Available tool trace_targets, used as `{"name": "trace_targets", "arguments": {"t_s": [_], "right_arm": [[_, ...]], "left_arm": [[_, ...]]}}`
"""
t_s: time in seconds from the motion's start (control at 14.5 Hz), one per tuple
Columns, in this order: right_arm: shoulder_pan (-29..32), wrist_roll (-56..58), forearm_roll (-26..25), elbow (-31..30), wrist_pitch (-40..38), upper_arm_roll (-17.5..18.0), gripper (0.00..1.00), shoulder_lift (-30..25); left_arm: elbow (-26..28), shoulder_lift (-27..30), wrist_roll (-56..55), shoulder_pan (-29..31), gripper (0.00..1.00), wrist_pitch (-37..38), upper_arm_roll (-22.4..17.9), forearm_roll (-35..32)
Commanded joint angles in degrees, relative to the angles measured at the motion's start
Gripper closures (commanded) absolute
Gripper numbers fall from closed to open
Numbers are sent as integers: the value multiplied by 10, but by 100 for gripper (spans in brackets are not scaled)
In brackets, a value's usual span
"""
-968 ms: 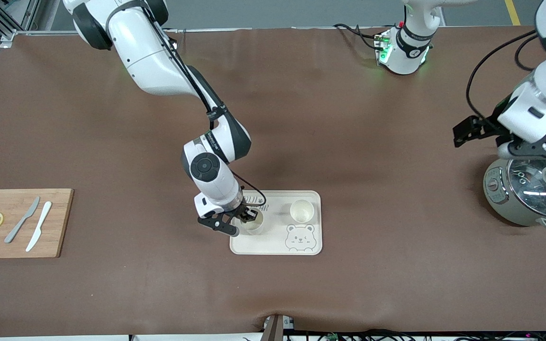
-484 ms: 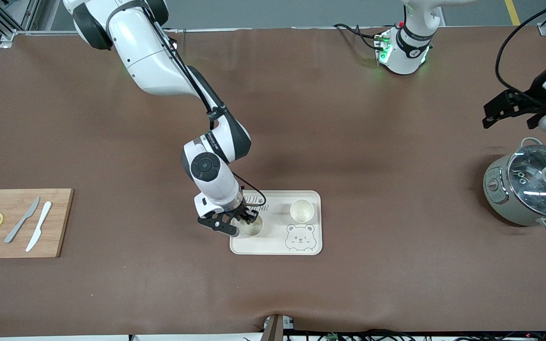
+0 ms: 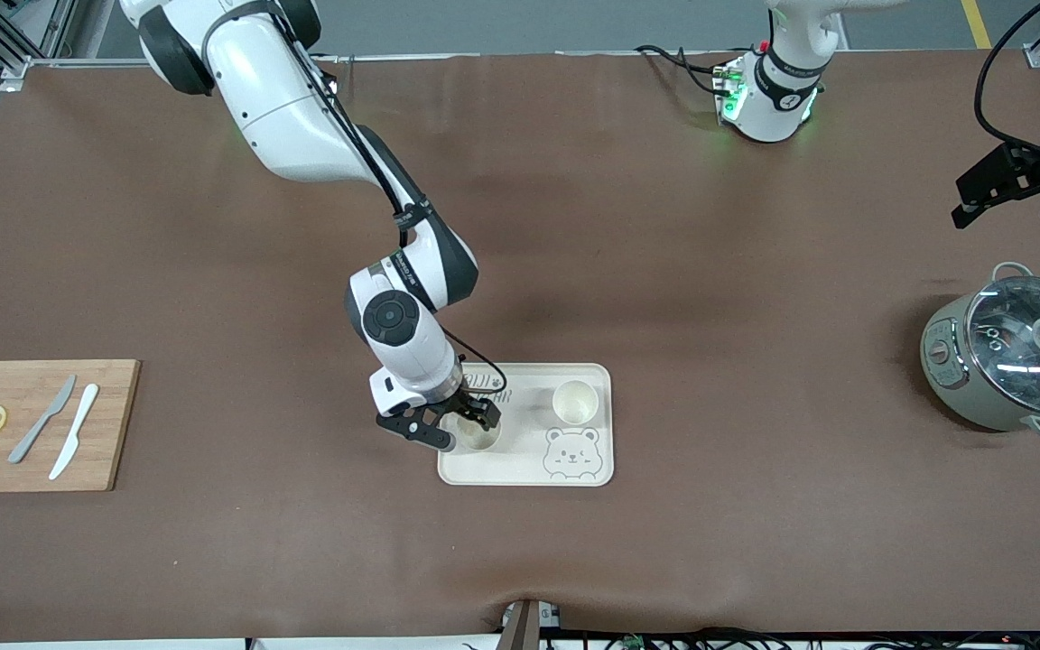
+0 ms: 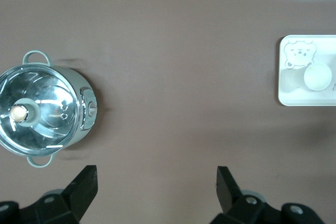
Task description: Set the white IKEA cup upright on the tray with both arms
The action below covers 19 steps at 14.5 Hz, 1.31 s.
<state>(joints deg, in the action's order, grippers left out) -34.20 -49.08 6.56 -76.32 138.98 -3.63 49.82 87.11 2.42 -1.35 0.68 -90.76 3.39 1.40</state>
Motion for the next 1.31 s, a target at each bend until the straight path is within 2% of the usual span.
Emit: {"name": "trace_targets", "arguments": {"t_s": [0.0, 0.21, 0.55, 0.83, 1.04, 1.24], "right_arm": [[-2, -11, -9, 10, -13, -4, 0, -9], [-1, -13, -9, 11, -78, -5, 0, -34], [0, -43, -4, 10, -219, -3, 0, -140], [7, -9, -4, 2, -377, -3, 0, -248], [26, 33, -4, -27, -475, -3, 0, -342], [90, 134, -4, -51, -579, -3, 0, -439]], "left_arm": [[-29, -26, 2, -3, 0, 6, 0, 23], [-34, -40, 1, -20, 0, 7, 0, 29], [-34, -43, 13, -22, 0, 16, 0, 31], [-34, -43, 59, -23, 0, 21, 0, 2], [-34, -45, 81, -25, 0, 44, 5, -25], [-33, -50, 100, -26, 0, 54, 5, -30]]}}
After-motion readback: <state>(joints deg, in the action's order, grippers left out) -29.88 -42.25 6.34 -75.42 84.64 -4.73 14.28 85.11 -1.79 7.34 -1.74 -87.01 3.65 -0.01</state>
